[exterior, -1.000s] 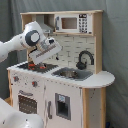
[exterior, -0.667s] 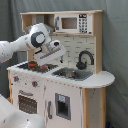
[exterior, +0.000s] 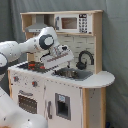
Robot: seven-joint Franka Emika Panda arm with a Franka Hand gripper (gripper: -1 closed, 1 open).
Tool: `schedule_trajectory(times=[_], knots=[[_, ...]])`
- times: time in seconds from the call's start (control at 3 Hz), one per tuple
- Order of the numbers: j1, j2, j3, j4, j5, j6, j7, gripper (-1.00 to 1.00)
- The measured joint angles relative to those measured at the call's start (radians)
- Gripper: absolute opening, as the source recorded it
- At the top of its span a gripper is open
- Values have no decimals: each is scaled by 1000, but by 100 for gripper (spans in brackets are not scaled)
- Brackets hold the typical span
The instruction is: Play with the kitchen
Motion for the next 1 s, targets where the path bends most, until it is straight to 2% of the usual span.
schedule_trajectory(times=[0.33, 1.0], knots=[[-77, 10, 50, 62, 0, -4, -10, 100], [-210, 21, 178, 147, 0, -6, -31, 100]])
